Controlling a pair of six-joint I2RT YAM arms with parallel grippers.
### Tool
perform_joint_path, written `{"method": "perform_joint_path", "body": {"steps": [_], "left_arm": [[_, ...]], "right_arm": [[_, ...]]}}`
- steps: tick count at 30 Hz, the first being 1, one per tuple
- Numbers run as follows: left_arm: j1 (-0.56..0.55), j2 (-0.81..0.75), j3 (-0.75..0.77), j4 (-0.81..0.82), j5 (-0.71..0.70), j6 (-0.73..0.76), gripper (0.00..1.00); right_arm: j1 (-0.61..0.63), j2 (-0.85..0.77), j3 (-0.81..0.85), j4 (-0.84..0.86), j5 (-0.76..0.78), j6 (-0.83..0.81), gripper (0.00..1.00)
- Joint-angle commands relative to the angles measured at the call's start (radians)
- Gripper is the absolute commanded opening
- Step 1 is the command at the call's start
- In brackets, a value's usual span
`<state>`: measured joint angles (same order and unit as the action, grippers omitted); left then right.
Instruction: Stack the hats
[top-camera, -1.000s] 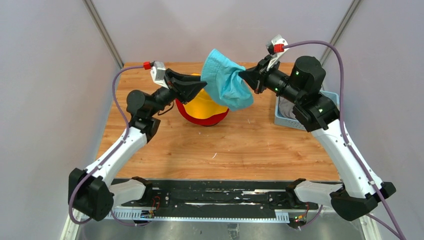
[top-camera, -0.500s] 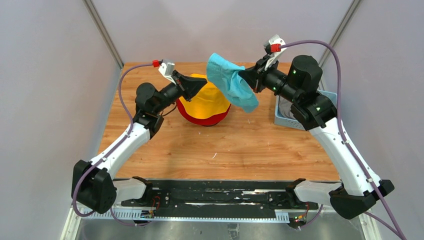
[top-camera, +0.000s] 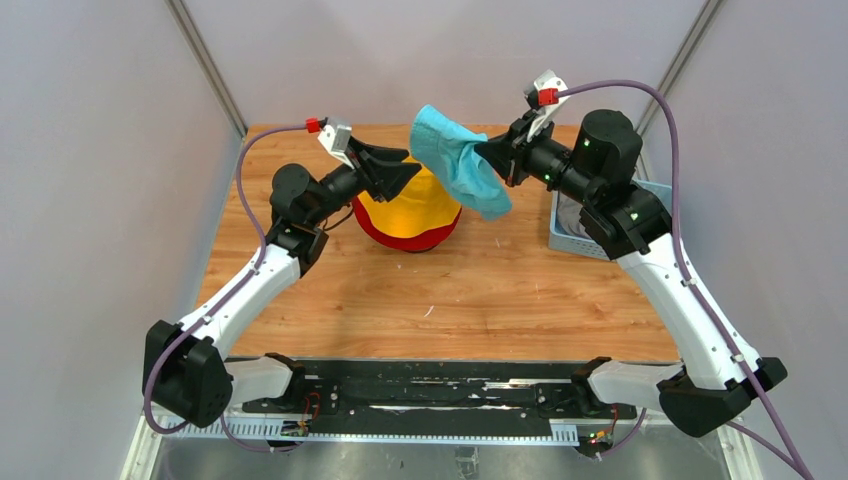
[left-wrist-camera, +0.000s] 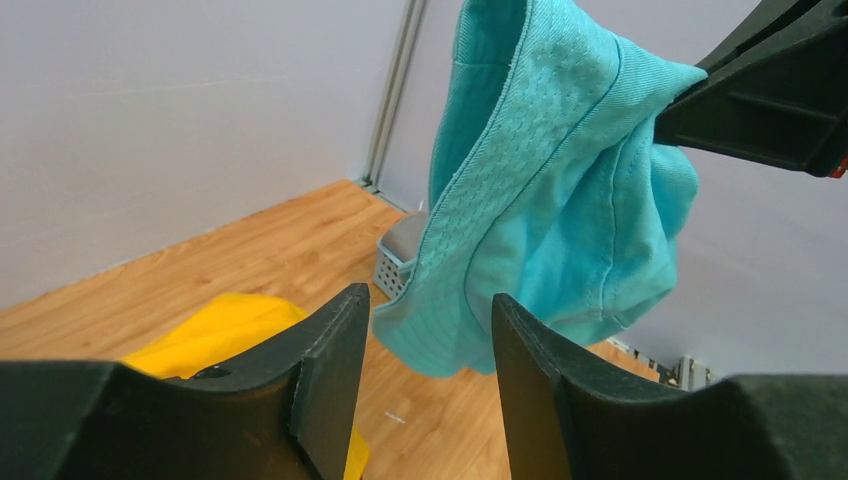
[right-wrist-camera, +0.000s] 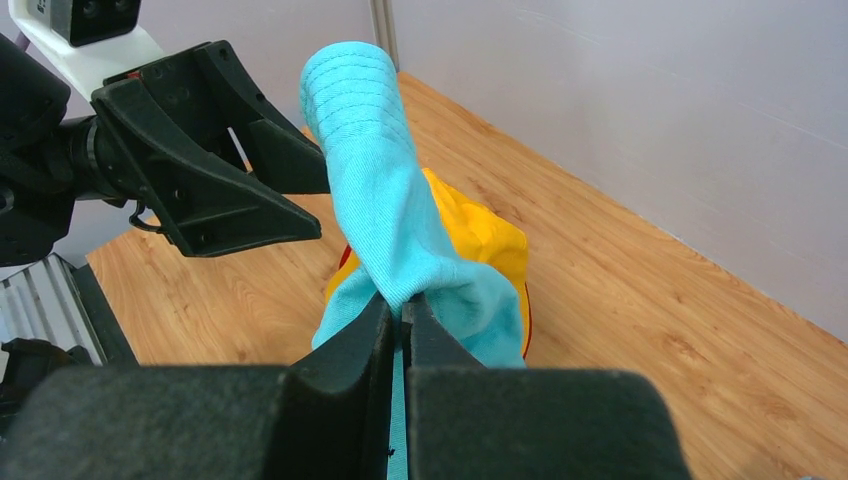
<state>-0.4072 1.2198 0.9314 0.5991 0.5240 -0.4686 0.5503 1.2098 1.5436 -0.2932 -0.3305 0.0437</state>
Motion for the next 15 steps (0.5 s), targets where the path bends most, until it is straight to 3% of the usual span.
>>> {"method": "perform_joint_path", "body": {"steps": [1,11,13,15], "left_arm": [[-0.005,-0.008,0.028,0.019,0.004,0.034,0.54],[-0.005,0.077,0.091,0.159,0.1,-0.045,0.52],[-0.007,0.099,0.109,0.186,0.125,-0.072,0.35],[-0.008,0.113,0.118,0.203,0.134,-0.098,0.08]], "right_arm": [[0.013,-0.017,-0.011,0.027,-0.028,-0.013,0.01],[0.013,-0.021,-0.013,0.022,-0.029,-0.013,0.01],[0.012,-0.021,-0.012,0.022,-0.018,-0.015,0.01],[0.013,-0.017,-0.006,0.022,-0.004,-0.02,0.01]]}}
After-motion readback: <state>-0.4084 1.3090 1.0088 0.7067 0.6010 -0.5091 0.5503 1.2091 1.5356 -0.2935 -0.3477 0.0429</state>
